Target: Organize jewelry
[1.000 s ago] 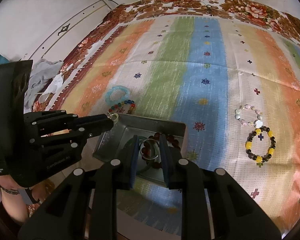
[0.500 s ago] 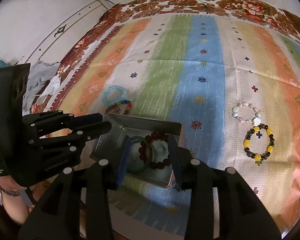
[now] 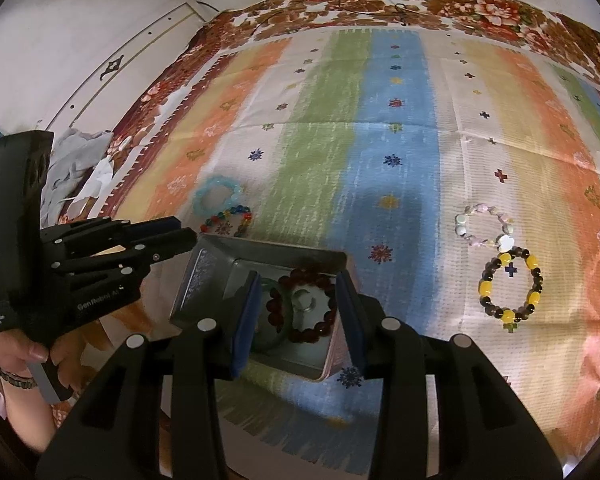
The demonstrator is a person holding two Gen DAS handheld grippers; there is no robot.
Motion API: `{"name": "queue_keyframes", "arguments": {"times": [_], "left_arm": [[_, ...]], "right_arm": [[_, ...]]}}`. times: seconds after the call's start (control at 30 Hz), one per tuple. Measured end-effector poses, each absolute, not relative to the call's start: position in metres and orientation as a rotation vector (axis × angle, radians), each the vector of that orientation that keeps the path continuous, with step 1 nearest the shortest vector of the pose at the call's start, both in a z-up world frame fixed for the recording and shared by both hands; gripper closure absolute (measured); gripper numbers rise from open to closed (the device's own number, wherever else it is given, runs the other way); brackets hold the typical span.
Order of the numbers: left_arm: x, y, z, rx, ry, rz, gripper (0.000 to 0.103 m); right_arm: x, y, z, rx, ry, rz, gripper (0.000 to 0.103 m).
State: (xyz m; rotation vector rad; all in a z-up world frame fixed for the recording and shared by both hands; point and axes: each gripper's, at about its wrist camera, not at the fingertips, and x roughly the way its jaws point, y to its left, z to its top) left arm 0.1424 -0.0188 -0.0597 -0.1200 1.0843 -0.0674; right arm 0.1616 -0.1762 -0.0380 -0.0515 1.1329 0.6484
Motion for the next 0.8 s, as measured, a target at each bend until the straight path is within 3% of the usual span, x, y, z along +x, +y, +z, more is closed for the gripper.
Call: {"name": "queue_keyframes", "arguments": {"times": [0.8], "left_arm": [[0.150,0.052,-0.051,-0.200,1.060,0.078,0.075]], "right_arm": [[0.207,-0.239,-0.035,0.017,1.132,0.458,0.061]]}}
